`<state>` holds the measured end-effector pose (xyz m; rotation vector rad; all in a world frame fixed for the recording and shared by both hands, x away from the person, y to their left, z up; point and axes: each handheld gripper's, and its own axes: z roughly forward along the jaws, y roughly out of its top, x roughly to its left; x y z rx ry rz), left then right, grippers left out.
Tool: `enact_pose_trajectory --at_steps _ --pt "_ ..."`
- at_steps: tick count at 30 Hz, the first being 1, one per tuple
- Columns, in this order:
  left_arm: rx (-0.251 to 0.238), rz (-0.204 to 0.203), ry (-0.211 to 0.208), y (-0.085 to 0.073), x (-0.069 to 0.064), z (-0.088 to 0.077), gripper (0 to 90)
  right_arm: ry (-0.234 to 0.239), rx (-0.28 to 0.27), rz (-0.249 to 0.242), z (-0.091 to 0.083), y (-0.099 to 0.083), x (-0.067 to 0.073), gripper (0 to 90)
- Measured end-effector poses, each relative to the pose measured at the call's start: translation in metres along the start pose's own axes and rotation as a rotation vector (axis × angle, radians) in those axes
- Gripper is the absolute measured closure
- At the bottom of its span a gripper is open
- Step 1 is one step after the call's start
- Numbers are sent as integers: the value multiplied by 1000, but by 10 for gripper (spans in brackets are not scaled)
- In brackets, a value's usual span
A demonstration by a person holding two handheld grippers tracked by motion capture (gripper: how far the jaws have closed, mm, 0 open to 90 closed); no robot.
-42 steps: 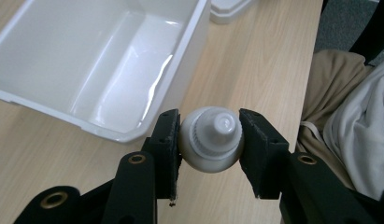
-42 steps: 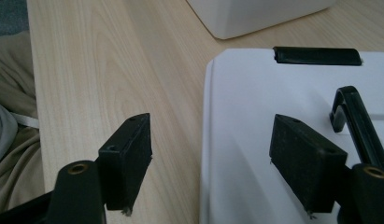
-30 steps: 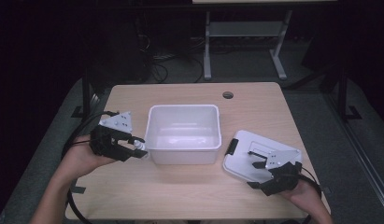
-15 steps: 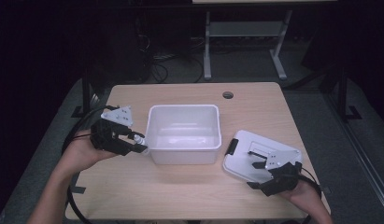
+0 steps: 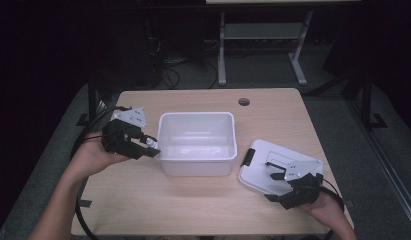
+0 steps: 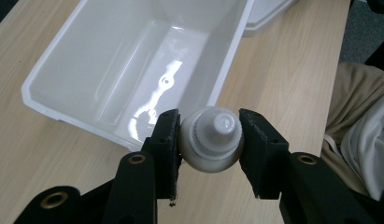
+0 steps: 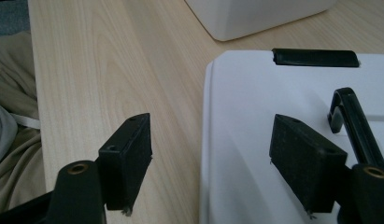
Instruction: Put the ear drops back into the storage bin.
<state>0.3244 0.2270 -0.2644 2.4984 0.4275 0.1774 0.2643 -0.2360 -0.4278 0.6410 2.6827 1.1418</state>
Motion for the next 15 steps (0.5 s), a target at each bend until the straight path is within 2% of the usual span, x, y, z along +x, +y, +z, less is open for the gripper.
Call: enact_pose_trajectory --at_steps 15 --pt "6 -14 5 5 12 8 597 -1 -8 -7 -1 -1 -2 290"
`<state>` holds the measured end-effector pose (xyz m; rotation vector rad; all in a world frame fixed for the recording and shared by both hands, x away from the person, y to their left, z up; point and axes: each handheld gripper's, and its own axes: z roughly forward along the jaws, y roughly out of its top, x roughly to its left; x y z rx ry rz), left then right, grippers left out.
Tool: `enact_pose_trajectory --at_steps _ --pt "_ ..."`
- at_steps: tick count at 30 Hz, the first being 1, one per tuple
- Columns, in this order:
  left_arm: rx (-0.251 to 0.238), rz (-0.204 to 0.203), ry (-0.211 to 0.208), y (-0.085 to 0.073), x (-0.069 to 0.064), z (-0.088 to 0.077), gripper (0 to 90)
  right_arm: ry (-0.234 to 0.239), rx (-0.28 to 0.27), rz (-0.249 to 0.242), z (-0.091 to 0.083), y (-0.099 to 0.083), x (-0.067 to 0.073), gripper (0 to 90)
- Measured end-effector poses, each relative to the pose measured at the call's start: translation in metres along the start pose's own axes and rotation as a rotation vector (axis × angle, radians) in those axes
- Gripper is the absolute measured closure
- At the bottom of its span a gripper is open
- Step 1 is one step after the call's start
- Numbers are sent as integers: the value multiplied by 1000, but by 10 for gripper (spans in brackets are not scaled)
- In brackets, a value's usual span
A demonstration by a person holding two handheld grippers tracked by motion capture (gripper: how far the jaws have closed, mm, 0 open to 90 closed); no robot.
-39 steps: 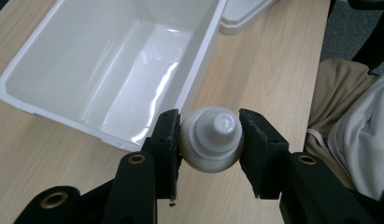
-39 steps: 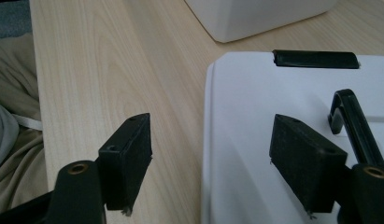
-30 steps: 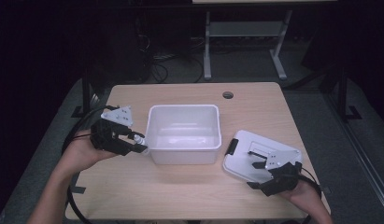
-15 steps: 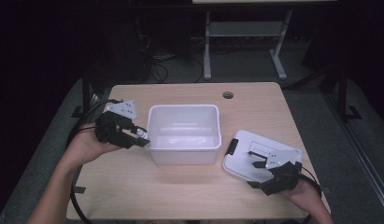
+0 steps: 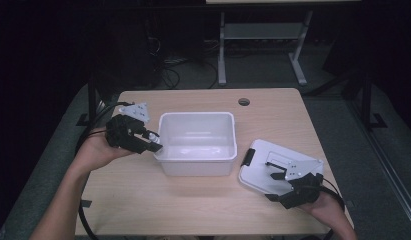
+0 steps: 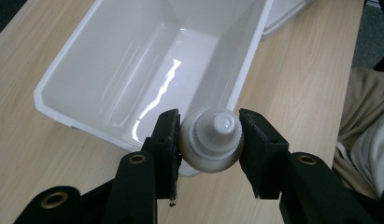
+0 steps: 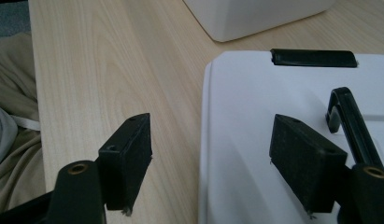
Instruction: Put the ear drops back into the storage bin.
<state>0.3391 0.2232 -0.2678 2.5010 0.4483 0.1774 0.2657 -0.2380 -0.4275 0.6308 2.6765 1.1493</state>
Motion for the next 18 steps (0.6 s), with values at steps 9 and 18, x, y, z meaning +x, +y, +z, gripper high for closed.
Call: enact_pose_trajectory --at_steps 9,18 --pt "7 -4 0 4 6 8 597 0 -8 6 -1 -2 -1 290" --pt "20 -6 1 6 10 15 596 2 -6 12 -2 -2 -2 290"
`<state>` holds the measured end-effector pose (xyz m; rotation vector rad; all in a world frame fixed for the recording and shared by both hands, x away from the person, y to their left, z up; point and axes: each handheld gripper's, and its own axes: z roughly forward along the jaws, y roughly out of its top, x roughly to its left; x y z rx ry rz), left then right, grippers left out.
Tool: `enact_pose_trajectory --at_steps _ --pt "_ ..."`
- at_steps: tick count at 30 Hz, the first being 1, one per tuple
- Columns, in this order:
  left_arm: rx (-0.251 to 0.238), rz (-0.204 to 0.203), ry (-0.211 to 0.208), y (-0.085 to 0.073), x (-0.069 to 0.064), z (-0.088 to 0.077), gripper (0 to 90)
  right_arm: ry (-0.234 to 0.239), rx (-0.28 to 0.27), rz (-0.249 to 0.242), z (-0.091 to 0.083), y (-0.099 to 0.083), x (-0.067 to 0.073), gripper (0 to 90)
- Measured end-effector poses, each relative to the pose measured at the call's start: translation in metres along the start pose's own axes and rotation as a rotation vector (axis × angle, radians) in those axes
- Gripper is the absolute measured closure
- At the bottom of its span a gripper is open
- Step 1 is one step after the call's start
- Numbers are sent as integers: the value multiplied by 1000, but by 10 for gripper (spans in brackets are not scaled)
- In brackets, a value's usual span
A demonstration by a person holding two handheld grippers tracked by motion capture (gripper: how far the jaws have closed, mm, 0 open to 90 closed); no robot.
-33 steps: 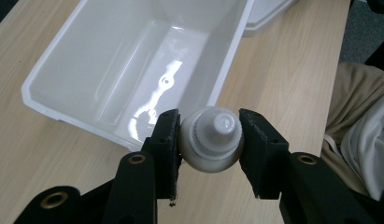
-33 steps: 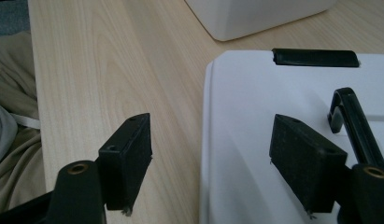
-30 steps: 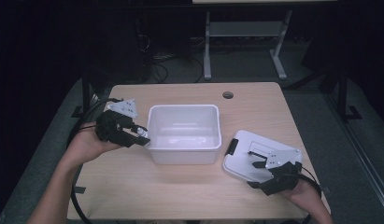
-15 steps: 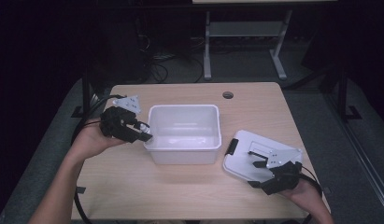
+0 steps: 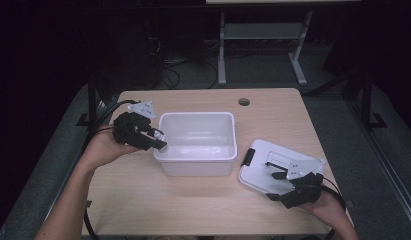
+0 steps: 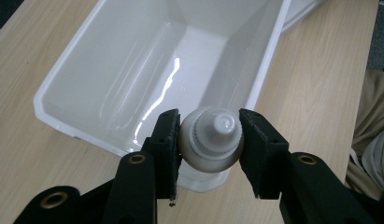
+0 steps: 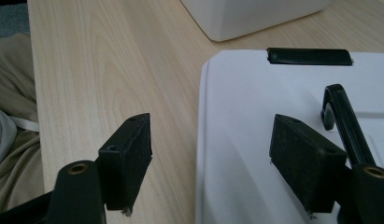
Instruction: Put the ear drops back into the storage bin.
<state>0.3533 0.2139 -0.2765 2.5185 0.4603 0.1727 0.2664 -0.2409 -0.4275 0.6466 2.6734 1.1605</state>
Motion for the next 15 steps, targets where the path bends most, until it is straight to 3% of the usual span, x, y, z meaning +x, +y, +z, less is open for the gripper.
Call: enact_pose_trajectory --at_steps 8,15 --pt "13 4 0 1 3 7 596 2 -2 0 -1 -1 -1 290" --pt "13 -16 -2 -4 5 16 596 -3 -1 -9 -1 -2 -1 290"
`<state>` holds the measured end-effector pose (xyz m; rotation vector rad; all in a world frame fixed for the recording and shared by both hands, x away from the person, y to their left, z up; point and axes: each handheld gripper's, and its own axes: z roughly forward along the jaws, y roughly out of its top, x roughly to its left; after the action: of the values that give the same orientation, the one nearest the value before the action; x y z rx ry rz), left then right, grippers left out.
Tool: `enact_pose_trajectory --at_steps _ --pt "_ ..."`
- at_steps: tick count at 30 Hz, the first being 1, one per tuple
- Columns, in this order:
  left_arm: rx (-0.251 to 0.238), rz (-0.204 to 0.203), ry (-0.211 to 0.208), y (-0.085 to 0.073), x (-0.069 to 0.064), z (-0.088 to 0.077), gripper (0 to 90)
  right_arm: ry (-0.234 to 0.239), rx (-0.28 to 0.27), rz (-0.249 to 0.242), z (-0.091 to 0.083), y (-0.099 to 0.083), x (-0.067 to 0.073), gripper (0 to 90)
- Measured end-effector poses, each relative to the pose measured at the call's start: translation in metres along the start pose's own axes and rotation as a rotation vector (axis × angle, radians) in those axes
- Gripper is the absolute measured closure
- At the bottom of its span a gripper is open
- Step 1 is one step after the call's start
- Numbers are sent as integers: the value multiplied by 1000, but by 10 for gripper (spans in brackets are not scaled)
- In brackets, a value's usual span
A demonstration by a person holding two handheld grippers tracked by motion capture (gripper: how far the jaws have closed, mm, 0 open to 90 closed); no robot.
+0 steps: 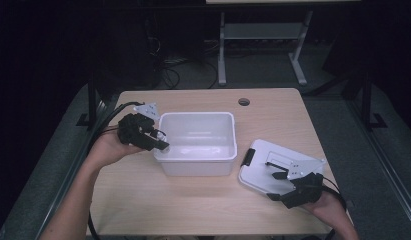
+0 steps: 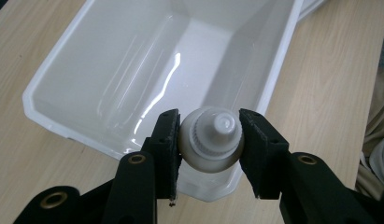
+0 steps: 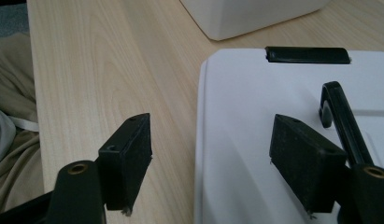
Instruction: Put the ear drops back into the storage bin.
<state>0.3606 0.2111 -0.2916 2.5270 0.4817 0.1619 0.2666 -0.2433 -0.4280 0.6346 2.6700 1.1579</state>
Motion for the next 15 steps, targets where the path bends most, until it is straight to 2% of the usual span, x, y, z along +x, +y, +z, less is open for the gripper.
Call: enact_pose_trajectory --at_steps 15 --pt "16 -16 2 -5 3 15 595 1 6 2 1 -1 0 289"
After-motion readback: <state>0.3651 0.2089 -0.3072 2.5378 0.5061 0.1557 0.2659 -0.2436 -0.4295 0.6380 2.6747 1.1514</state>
